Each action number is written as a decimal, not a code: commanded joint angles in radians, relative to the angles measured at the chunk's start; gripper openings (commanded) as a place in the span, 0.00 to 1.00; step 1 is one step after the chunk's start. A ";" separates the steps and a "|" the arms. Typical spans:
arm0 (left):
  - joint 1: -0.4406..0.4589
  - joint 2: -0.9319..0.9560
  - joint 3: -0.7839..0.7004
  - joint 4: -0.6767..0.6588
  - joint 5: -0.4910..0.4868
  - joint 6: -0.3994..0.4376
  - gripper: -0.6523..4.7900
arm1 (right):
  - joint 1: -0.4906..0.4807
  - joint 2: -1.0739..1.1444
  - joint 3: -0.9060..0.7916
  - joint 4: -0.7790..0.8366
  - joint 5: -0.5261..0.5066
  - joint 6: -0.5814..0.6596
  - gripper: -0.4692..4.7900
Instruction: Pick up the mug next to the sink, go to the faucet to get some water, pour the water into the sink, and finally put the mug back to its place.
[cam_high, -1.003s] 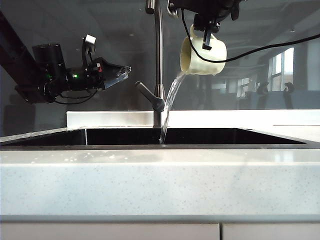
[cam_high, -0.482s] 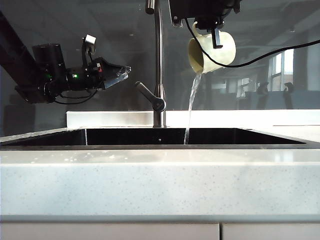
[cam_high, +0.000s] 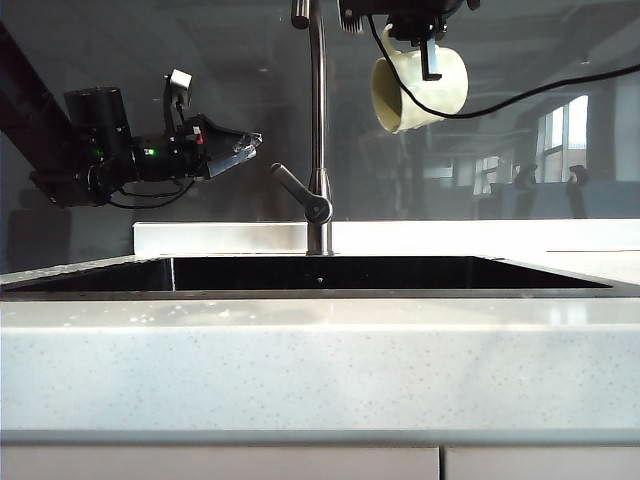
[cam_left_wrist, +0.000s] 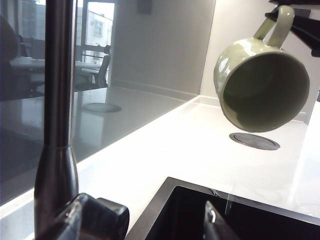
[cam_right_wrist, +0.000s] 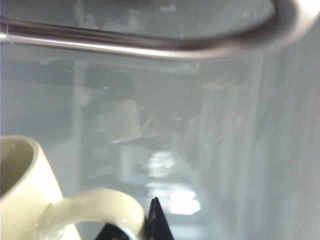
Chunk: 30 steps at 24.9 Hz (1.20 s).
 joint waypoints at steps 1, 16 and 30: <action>0.003 -0.007 0.004 0.013 0.001 0.000 0.69 | 0.002 -0.038 0.012 0.051 0.061 0.323 0.08; 0.002 -0.007 0.007 0.012 -0.003 -0.013 0.69 | -0.212 -0.293 -0.306 -0.050 0.000 1.411 0.08; 0.002 -0.007 0.007 0.012 -0.003 -0.022 0.69 | -0.437 -0.406 -0.848 0.443 -0.040 1.664 0.08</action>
